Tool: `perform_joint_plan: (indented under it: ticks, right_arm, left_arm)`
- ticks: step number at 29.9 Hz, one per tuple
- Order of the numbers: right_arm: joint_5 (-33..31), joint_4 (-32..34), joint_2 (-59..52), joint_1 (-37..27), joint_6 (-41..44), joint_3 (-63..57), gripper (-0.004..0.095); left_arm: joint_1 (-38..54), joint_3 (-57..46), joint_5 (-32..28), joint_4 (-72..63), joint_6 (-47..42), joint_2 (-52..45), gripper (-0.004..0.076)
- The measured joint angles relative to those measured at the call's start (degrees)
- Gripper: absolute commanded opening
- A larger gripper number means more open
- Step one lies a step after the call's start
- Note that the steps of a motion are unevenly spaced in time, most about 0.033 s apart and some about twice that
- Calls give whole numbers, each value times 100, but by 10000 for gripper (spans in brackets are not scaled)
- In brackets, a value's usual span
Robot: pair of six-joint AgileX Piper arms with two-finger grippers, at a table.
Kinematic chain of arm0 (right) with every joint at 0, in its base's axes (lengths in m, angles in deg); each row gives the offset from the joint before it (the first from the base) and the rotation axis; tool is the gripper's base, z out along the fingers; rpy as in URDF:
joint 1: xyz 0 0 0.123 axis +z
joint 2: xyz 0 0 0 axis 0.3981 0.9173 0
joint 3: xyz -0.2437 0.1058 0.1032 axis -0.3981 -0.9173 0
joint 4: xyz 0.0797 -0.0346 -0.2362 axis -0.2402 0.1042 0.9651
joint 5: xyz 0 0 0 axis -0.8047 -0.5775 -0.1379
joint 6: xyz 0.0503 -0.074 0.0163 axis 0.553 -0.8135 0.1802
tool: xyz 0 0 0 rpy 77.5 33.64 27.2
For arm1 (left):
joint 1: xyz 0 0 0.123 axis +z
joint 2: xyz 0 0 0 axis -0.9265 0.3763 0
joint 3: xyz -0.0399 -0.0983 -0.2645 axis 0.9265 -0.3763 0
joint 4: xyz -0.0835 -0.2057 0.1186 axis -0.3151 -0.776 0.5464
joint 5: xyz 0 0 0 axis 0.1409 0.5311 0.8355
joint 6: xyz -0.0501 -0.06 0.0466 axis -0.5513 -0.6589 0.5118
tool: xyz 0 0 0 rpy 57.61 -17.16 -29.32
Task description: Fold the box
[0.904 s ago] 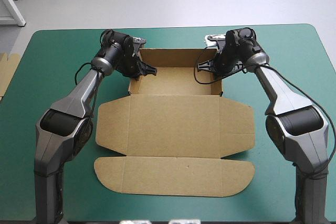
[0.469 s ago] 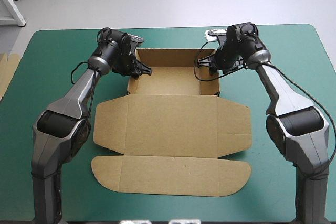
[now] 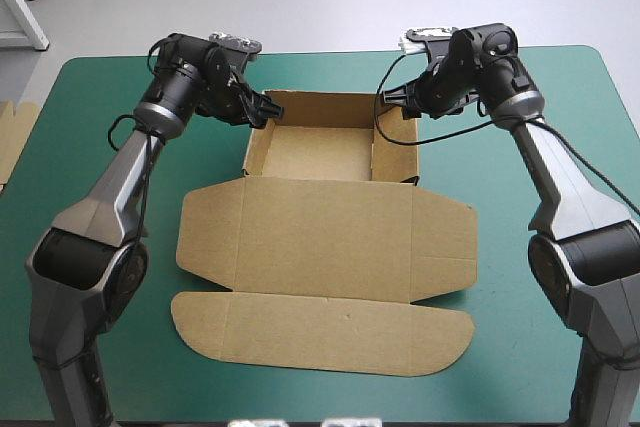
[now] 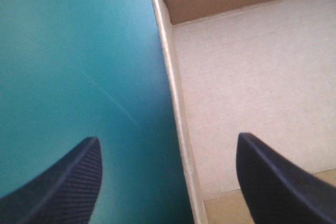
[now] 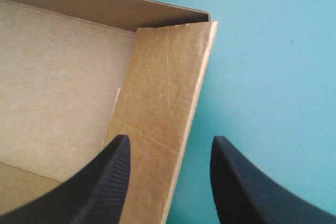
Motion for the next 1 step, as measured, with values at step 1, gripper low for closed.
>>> perform_joint_plan:
  ticks: [1]
  right_arm:
    - [0,0,-63,6,0,-12,409]
  left_arm:
    - [0,0,0,1,0,-101,517]
